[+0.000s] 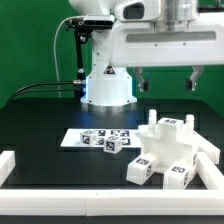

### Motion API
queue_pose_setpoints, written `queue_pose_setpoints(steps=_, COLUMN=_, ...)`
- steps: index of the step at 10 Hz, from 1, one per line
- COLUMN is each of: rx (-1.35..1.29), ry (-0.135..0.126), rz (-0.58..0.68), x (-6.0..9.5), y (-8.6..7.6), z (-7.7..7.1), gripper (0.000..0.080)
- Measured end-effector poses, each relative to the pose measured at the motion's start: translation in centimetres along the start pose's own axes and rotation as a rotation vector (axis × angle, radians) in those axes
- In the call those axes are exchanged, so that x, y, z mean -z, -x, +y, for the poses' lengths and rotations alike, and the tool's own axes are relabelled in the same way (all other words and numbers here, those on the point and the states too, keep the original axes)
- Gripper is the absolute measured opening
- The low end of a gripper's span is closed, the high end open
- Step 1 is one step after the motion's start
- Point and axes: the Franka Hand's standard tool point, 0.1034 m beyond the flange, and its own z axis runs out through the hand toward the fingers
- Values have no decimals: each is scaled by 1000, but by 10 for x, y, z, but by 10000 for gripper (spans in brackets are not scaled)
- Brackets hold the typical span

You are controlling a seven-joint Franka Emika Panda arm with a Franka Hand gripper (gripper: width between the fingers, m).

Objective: Assemble chair

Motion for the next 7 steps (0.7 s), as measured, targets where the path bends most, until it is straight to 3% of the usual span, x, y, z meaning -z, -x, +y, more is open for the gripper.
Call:
queue_pose_setpoints(steps=4, rx=-2, ry=3, rz=-3, x=-4, y=-1, z=1, gripper=649)
queue_pose_setpoints(steps=5, rx=4, ry=0, rz=29, x=-9, y=8, z=1, gripper=649)
queue_pose_setpoints(steps=7, rx=31, ry=-1, rz=43, x=-31, y=49, z=-2, gripper=649)
